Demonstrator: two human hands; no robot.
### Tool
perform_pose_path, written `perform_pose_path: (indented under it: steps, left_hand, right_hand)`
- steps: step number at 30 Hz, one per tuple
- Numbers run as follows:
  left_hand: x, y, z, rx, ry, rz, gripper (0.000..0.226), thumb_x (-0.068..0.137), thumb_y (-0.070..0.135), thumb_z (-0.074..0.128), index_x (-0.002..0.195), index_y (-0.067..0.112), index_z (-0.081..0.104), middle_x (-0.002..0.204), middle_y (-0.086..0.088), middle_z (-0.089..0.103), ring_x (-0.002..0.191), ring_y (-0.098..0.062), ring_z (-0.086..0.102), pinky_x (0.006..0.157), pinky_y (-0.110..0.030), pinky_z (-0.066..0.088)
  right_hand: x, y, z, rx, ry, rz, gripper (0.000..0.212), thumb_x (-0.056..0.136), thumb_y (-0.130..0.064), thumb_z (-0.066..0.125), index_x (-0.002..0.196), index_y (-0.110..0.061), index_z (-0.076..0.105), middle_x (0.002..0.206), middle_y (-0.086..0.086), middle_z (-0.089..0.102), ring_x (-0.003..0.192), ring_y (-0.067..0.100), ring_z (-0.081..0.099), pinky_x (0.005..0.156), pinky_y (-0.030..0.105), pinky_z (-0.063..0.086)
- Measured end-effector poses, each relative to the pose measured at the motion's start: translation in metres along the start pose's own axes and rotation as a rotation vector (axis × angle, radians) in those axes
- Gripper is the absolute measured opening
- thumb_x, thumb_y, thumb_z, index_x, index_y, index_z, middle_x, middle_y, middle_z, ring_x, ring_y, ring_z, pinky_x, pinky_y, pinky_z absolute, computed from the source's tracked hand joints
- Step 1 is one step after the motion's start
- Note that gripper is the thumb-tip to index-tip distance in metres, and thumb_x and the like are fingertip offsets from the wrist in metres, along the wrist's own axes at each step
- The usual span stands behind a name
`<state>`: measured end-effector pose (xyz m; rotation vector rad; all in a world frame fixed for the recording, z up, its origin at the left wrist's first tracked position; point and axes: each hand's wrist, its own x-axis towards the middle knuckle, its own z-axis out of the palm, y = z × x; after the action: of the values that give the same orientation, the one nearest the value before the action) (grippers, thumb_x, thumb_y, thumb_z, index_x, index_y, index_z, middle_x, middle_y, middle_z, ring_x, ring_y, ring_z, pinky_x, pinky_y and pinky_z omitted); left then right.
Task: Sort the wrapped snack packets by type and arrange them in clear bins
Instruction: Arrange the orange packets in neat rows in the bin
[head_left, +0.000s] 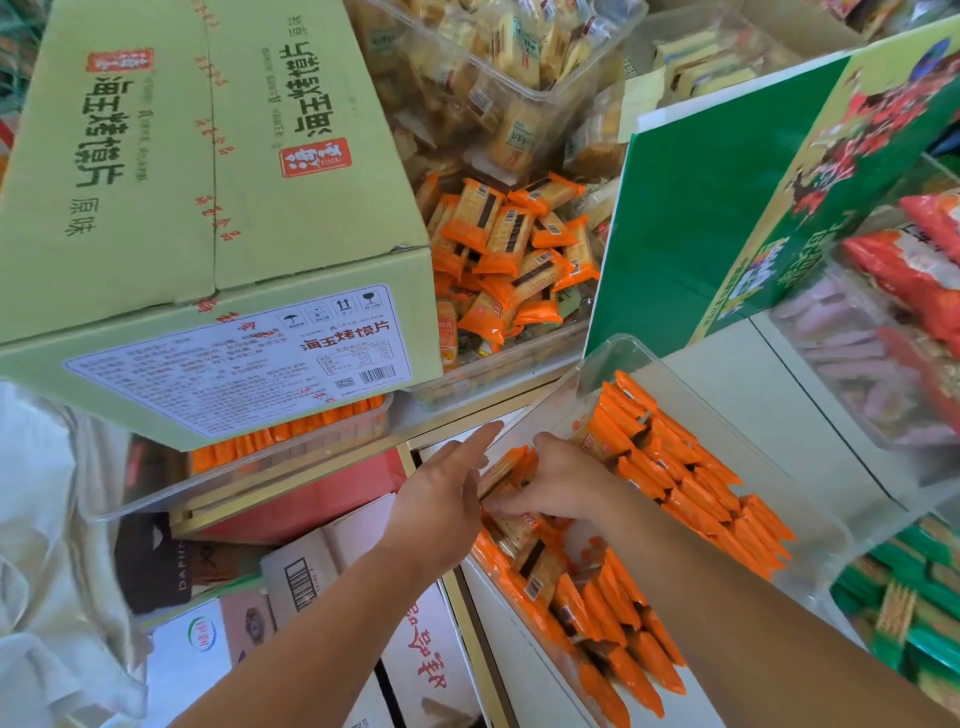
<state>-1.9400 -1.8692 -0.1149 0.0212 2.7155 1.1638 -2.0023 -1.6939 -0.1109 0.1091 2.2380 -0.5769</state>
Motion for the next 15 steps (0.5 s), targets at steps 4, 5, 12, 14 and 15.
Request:
perform_pose_path:
  steps: [4,5,12,14,15]
  left_hand:
    - [-0.001,0.000,0.000,0.005,0.016,0.006,0.061,0.106,0.012,0.041,0.152,0.052,0.034,0.122,0.015,0.061,0.105,0.000,0.055,0.084,-0.026,0.055]
    - [0.000,-0.001,0.000,0.006,0.016,0.010,0.061,0.106,0.011,0.041,0.152,0.051,0.035,0.122,0.015,0.061,0.105,0.002,0.054,0.083,-0.026,0.055]
    - [-0.001,-0.001,0.001,0.036,0.010,0.018,0.063,0.105,0.010,0.040,0.152,0.051,0.033,0.125,0.013,0.061,0.109,0.000,0.055,0.082,-0.024,0.054]
    - [-0.001,0.001,0.000,0.054,0.005,0.019,0.062,0.106,0.010,0.040,0.153,0.050,0.032,0.126,0.013,0.061,0.108,0.001,0.055,0.083,-0.024,0.055]
    - [0.000,0.001,0.000,0.057,0.003,0.023,0.062,0.106,0.010,0.040,0.154,0.050,0.032,0.126,0.013,0.060,0.107,0.002,0.054,0.082,-0.023,0.055]
  right_hand:
    - [0.003,0.002,0.008,-0.131,0.048,-0.011,0.102,0.057,-0.053,0.088,0.142,-0.021,0.041,0.133,0.001,0.050,0.121,0.026,0.056,0.096,0.044,0.054]
    - [0.002,0.002,0.011,-0.131,0.064,-0.001,0.095,0.061,-0.047,0.087,0.141,-0.022,0.042,0.133,0.002,0.047,0.121,0.027,0.056,0.096,0.045,0.054]
    - [0.001,0.001,0.032,-0.336,0.138,-0.065,0.040,0.081,-0.037,0.074,0.117,-0.030,0.058,0.107,-0.005,0.061,0.105,0.022,0.063,0.089,0.041,0.055]
    - [0.002,0.001,0.032,-0.318,0.147,-0.072,0.037,0.084,-0.032,0.073,0.117,-0.031,0.057,0.107,-0.007,0.064,0.106,0.021,0.064,0.088,0.039,0.054]
    - [0.001,0.002,0.030,-0.301,0.152,-0.074,0.038,0.083,-0.032,0.074,0.117,-0.032,0.057,0.106,-0.008,0.064,0.105,0.021,0.064,0.087,0.038,0.054]
